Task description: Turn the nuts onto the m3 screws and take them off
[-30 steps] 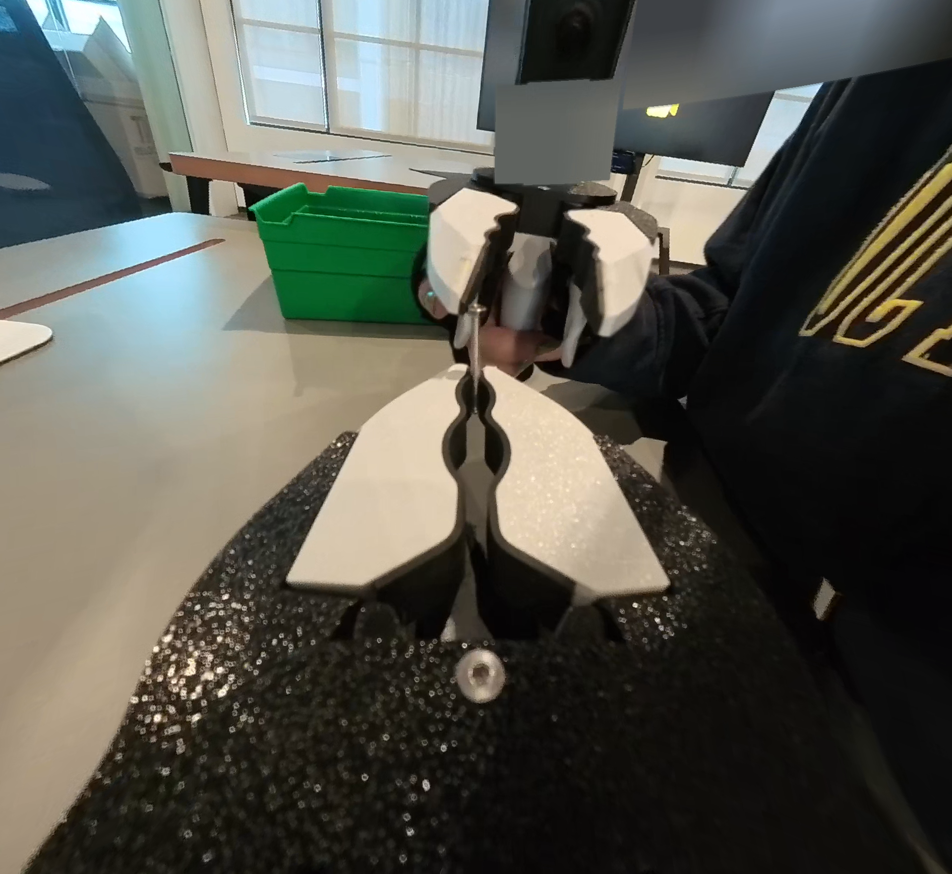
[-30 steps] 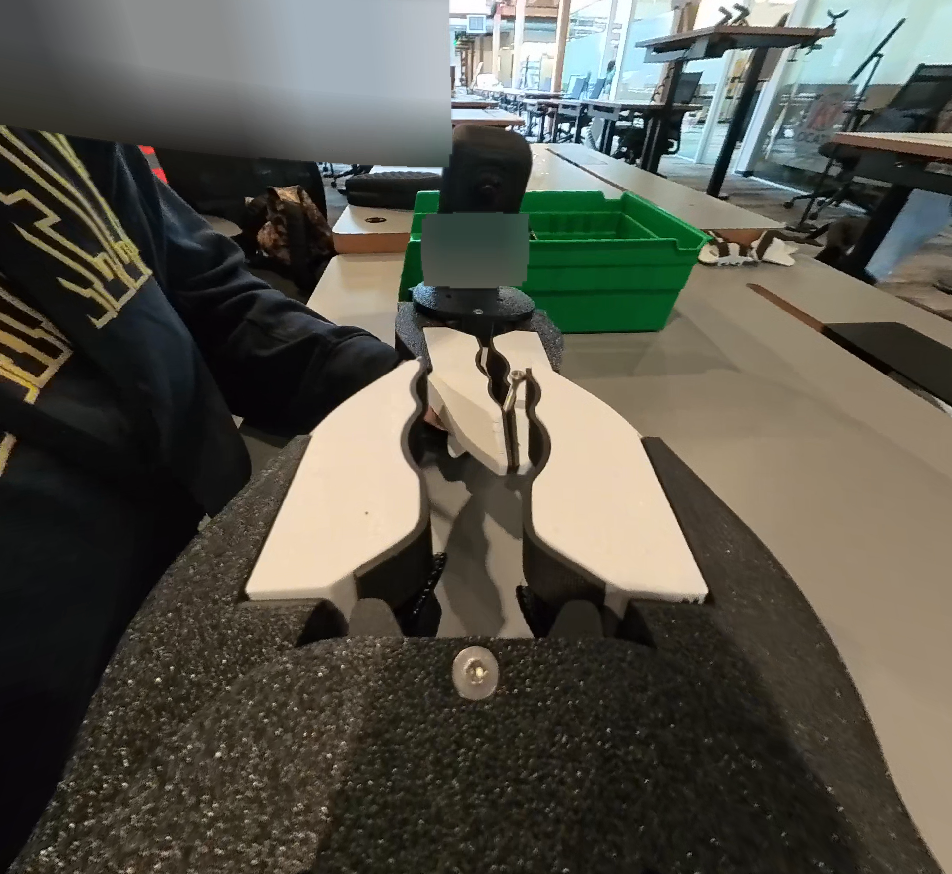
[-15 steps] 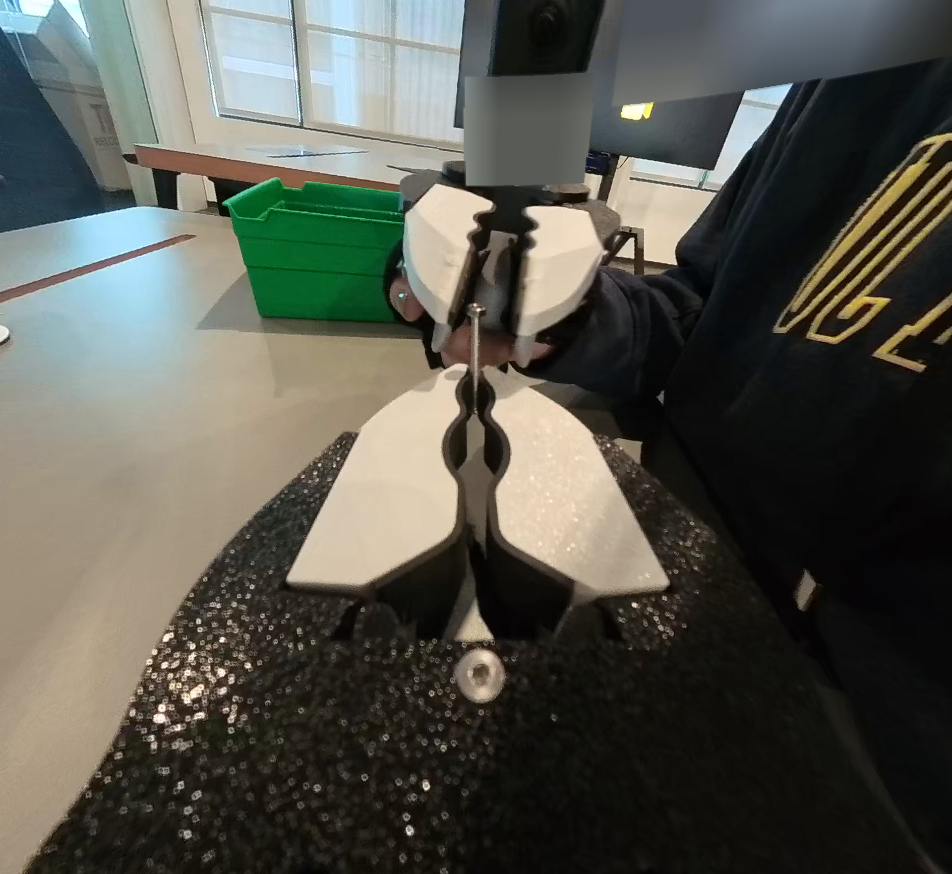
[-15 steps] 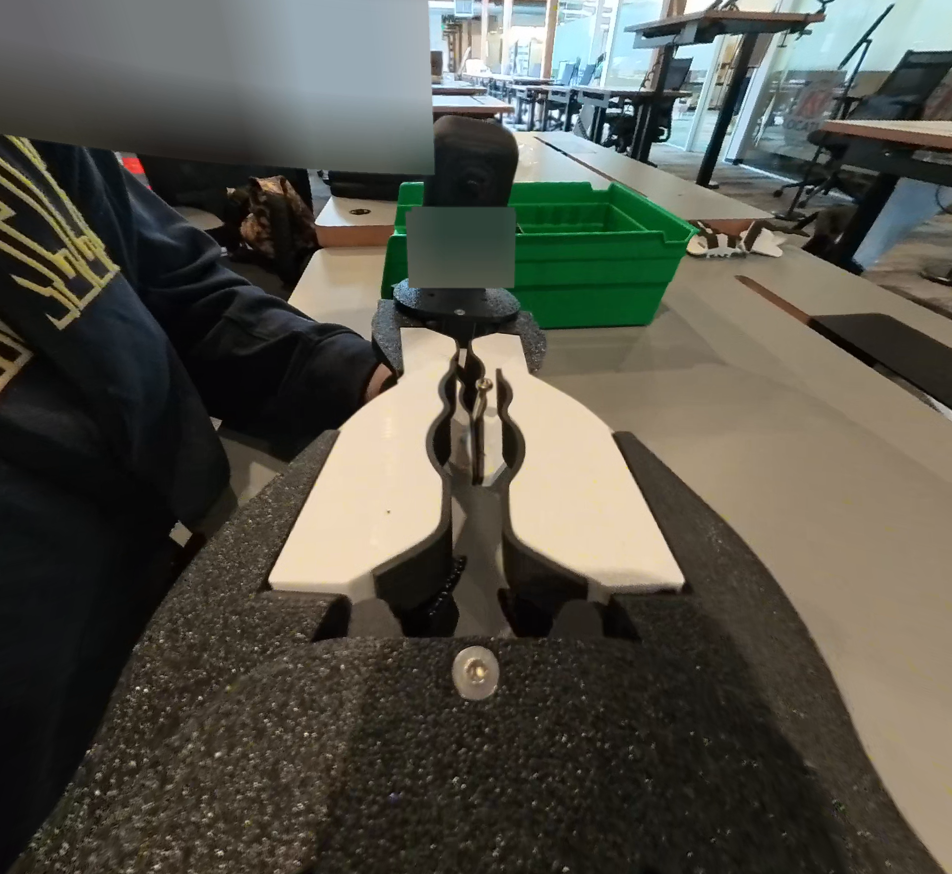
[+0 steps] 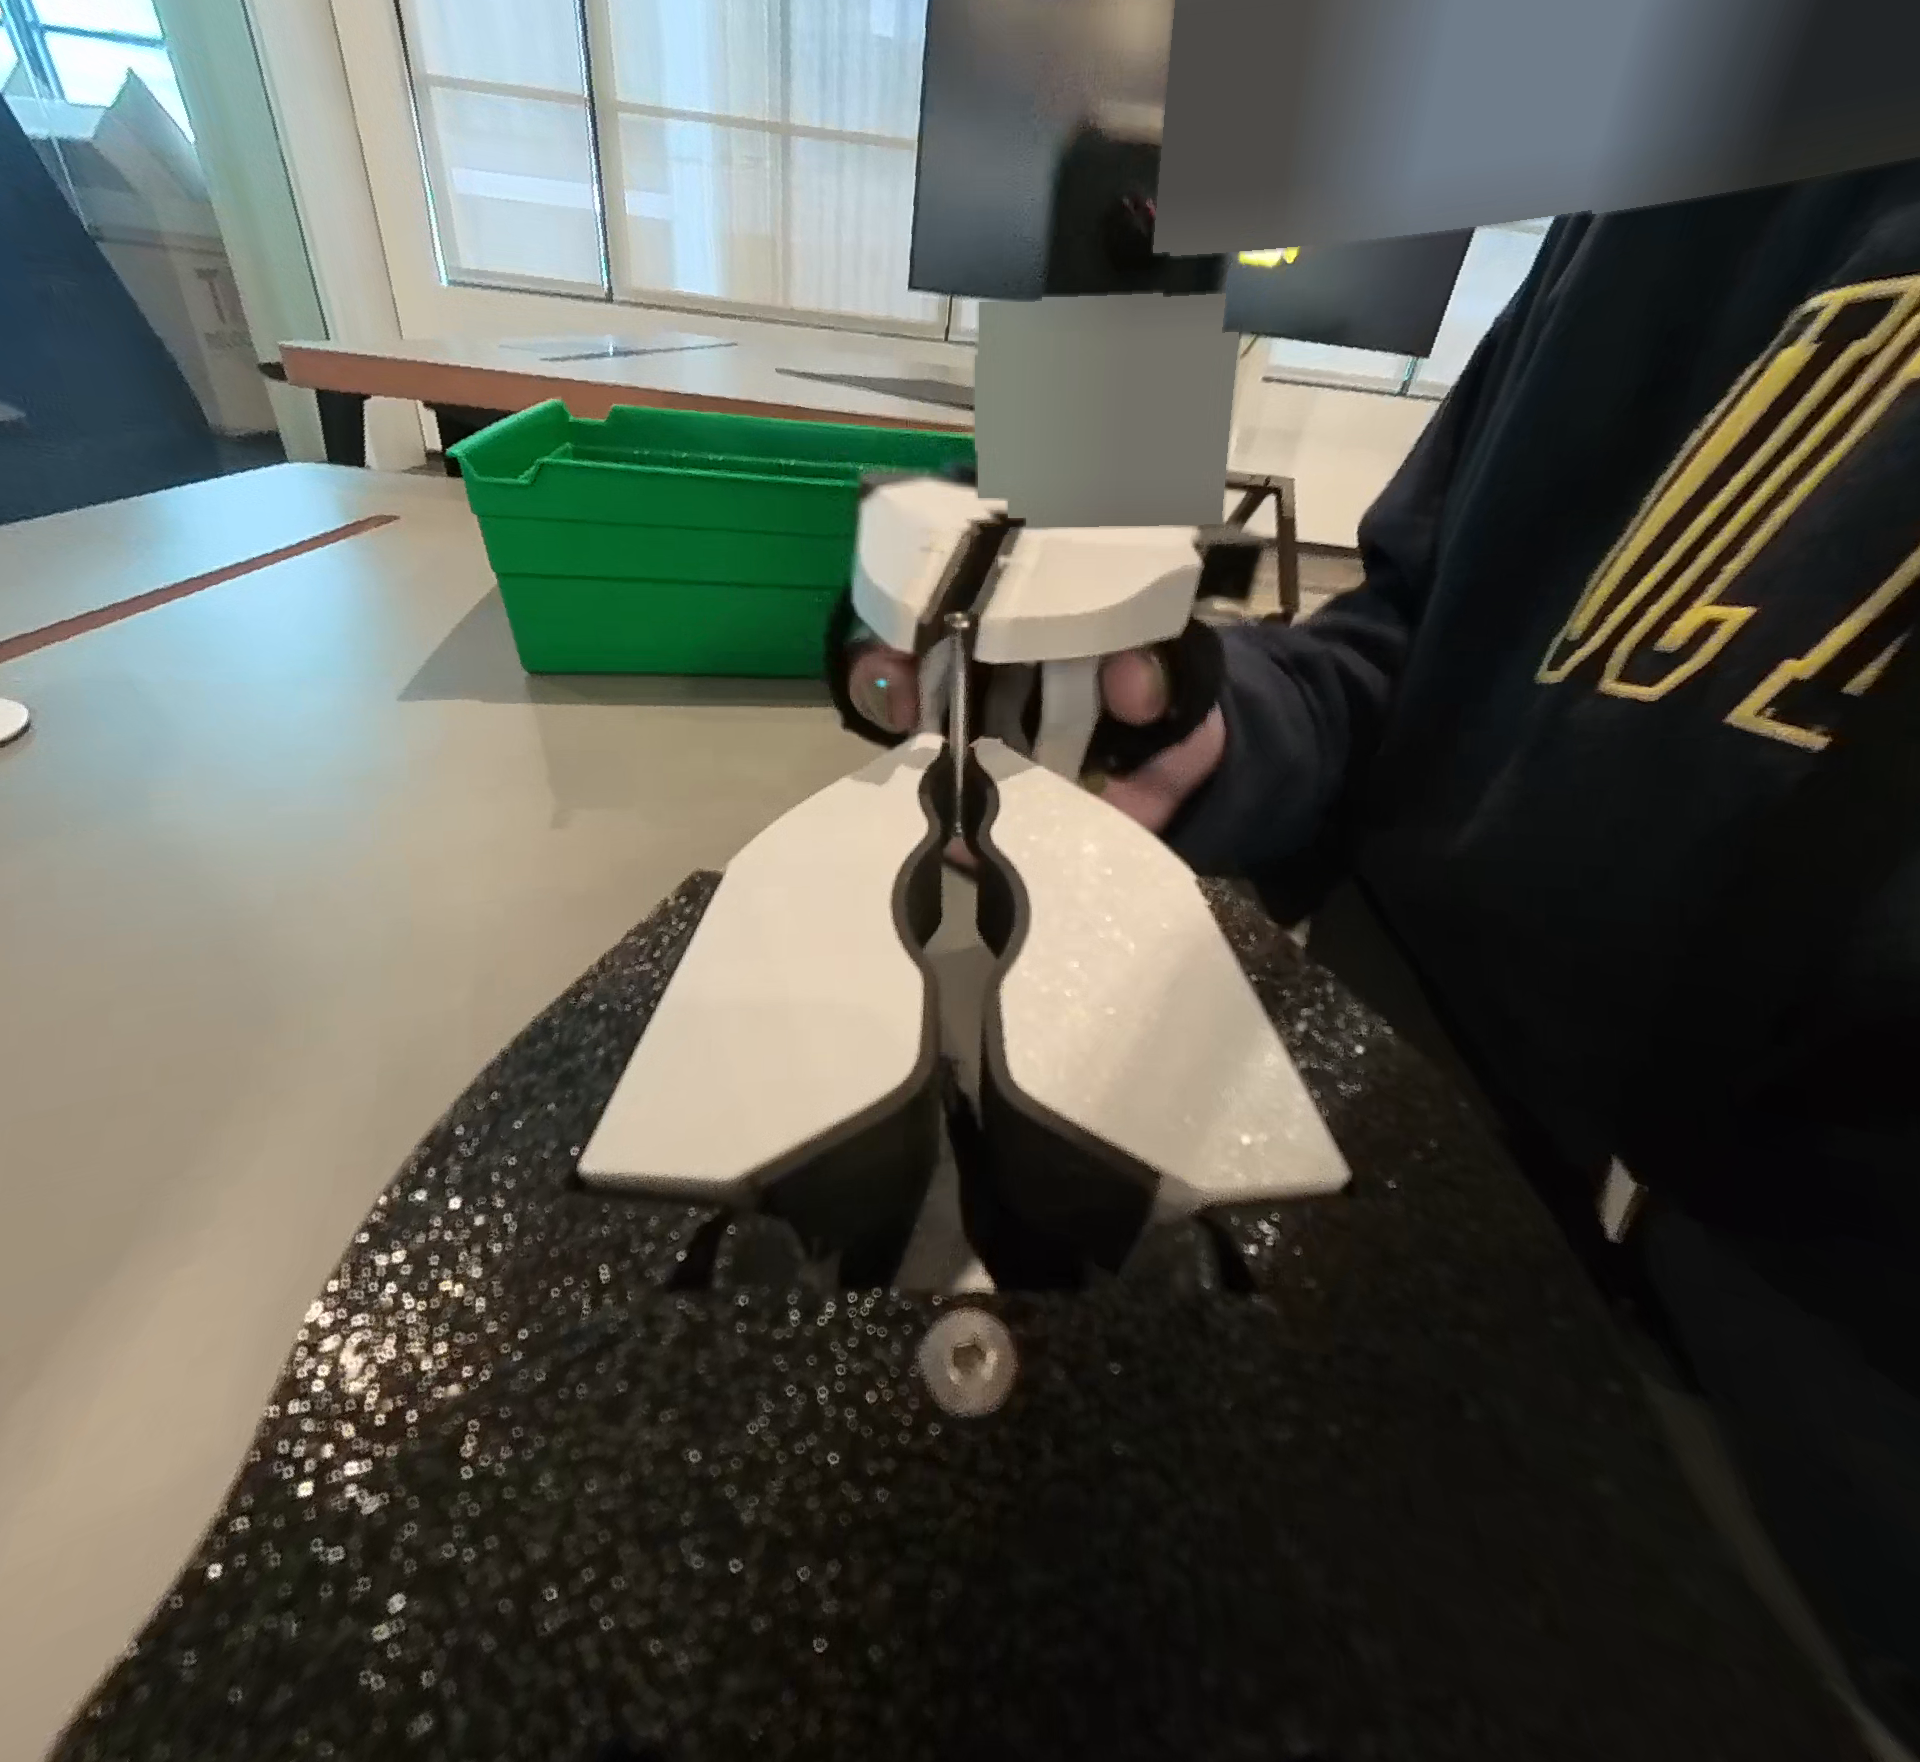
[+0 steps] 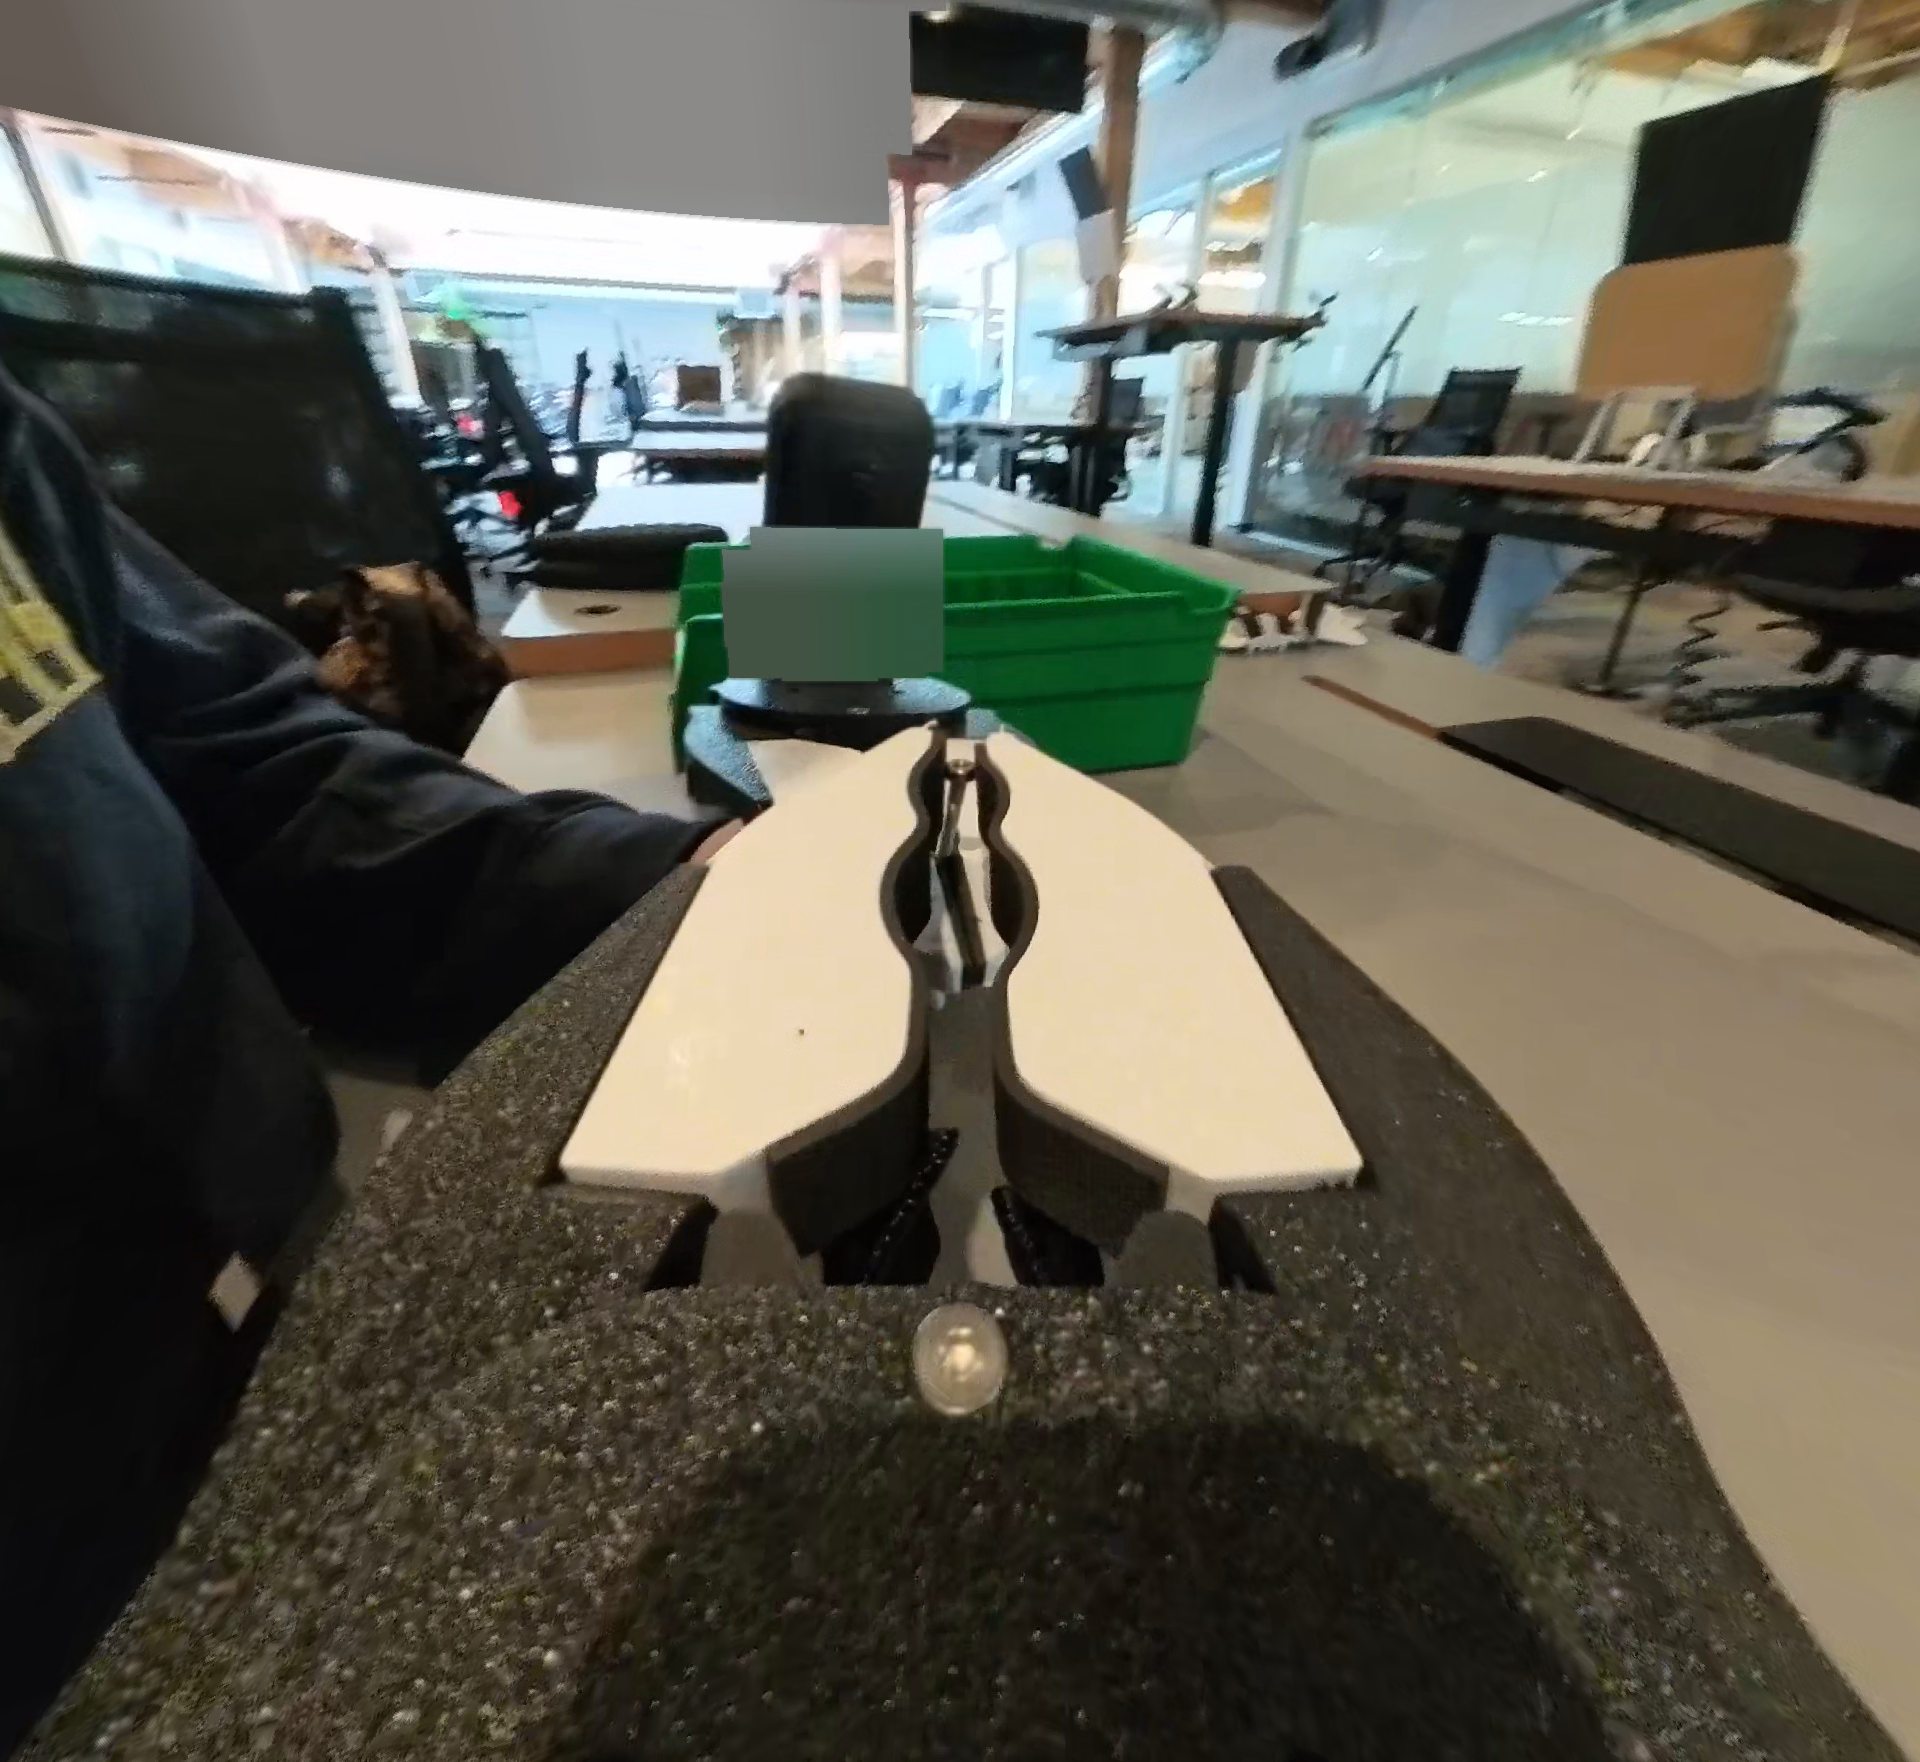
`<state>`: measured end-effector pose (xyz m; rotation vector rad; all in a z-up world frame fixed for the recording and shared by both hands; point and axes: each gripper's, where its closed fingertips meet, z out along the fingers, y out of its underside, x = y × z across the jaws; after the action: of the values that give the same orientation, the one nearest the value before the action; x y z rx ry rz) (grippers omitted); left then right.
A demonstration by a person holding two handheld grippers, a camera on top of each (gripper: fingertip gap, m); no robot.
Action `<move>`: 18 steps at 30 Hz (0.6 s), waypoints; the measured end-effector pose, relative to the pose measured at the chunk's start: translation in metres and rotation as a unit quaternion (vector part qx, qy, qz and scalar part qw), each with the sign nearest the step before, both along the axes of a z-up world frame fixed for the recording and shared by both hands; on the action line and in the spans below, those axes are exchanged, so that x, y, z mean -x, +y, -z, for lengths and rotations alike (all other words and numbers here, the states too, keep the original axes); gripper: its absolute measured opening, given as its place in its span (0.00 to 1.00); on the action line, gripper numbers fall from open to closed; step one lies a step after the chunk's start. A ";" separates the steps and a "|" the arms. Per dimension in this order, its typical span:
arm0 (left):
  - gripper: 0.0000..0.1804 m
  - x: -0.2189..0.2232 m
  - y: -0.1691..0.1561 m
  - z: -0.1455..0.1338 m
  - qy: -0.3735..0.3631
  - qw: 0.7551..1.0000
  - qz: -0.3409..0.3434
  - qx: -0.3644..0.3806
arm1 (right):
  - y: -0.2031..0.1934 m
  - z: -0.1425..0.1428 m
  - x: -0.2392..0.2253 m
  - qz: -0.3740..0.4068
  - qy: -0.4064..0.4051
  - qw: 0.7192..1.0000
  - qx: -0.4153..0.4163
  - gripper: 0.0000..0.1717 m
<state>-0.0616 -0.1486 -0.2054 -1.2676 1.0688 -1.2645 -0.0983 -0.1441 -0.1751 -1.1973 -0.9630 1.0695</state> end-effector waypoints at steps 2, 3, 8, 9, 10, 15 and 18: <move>0.00 0.000 0.000 -0.001 -0.005 1.000 0.001 0.001 | 0.001 -0.001 0.000 0.038 0.014 0.999 -0.010 0.03; 0.00 0.000 0.000 -0.002 -0.007 1.000 0.001 0.001 | 0.001 -0.002 0.000 0.058 0.017 0.998 -0.015 0.03; 0.00 0.000 -0.001 -0.002 -0.009 1.000 0.003 0.001 | 0.000 -0.005 -0.003 0.120 0.015 0.991 -0.057 0.04; 0.00 0.000 -0.001 -0.002 -0.010 1.000 0.003 0.002 | -0.002 -0.008 -0.003 0.108 0.018 0.992 -0.063 0.06; 0.00 0.000 -0.001 -0.003 -0.011 1.000 0.004 0.004 | -0.004 -0.009 -0.003 0.089 0.017 0.994 -0.054 0.08; 0.00 -0.001 -0.001 -0.001 -0.001 1.000 0.009 0.005 | 0.000 -0.001 0.000 0.023 -0.028 0.999 0.013 0.15; 0.00 0.000 0.003 0.000 0.001 1.000 -0.005 0.007 | 0.008 0.002 -0.007 0.045 -0.037 0.998 0.000 0.15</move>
<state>-0.0618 -0.1461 -0.2051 -1.2832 1.0552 -1.2642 -0.0911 -0.1360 -0.1772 -1.2752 -0.9563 0.9605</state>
